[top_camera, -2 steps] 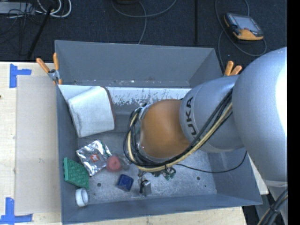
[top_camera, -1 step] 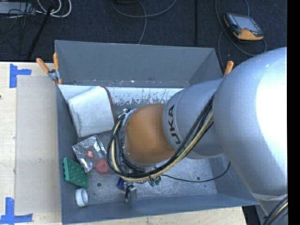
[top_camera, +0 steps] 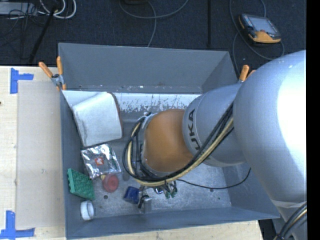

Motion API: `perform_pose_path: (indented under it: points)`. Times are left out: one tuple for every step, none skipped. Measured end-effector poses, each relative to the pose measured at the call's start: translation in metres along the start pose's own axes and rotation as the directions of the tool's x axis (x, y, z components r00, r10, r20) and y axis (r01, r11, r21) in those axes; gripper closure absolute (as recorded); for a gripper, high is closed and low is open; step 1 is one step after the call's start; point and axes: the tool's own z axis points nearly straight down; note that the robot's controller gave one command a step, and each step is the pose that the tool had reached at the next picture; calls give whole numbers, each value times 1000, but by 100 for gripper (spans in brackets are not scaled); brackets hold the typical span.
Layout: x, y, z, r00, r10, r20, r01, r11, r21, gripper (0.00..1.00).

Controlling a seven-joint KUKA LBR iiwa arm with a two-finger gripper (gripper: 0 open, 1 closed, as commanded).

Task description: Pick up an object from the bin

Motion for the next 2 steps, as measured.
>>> perform_pose_path:
  points:
    - [0,1,0,1000,1,0,-1,1000,-1,100]
    - [-1,-13,-106,999,-45,10,45,999,0,100]
